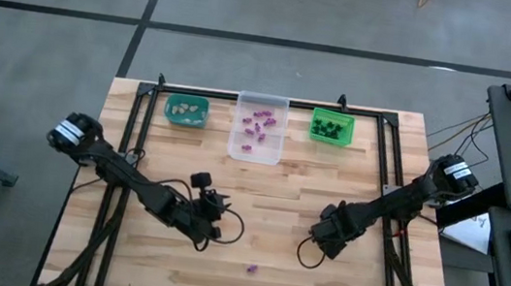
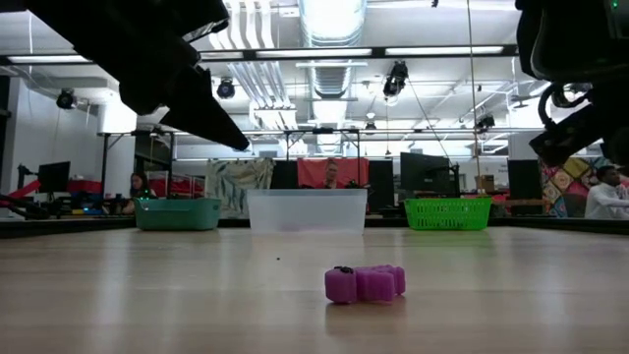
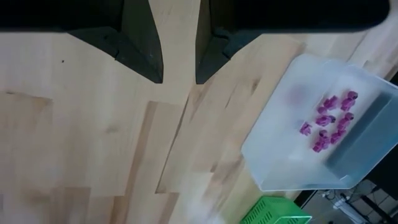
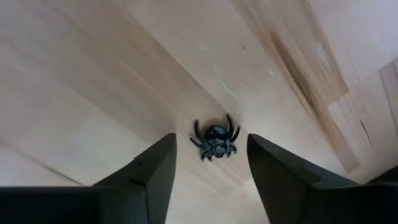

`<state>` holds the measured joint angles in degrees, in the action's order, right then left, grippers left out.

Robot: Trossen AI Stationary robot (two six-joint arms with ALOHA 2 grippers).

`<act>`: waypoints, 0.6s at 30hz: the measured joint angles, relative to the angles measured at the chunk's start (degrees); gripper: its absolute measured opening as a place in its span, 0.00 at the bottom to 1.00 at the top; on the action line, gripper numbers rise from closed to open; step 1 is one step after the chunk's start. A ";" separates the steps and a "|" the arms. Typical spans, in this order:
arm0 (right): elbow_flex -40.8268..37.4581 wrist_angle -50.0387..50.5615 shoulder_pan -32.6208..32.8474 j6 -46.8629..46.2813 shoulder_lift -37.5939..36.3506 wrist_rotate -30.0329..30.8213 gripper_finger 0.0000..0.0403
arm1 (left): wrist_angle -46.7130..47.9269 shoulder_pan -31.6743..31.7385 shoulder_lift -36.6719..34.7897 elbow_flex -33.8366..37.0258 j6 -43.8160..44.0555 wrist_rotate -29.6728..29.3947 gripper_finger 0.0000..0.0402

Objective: Sort Halloween decoration
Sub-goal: Put the black spider toy into the green bin

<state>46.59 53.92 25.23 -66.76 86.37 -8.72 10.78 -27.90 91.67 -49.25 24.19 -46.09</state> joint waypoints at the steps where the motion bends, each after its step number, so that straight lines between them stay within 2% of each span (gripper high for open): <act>1: -0.05 -0.20 0.00 0.34 0.00 0.08 0.49 | -0.41 0.00 0.42 0.00 -0.17 0.03 0.19; 9: -1.91 -2.12 0.05 3.58 -0.17 1.15 0.47 | -3.26 0.00 1.71 0.02 -2.22 0.07 0.19; 18: -2.07 -12.13 -1.24 9.34 -0.16 6.70 0.32 | -3.29 0.01 1.67 0.02 -2.79 0.00 0.19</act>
<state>44.52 41.79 23.99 -57.42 86.21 -2.03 7.48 -27.89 93.34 -49.23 21.41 -46.09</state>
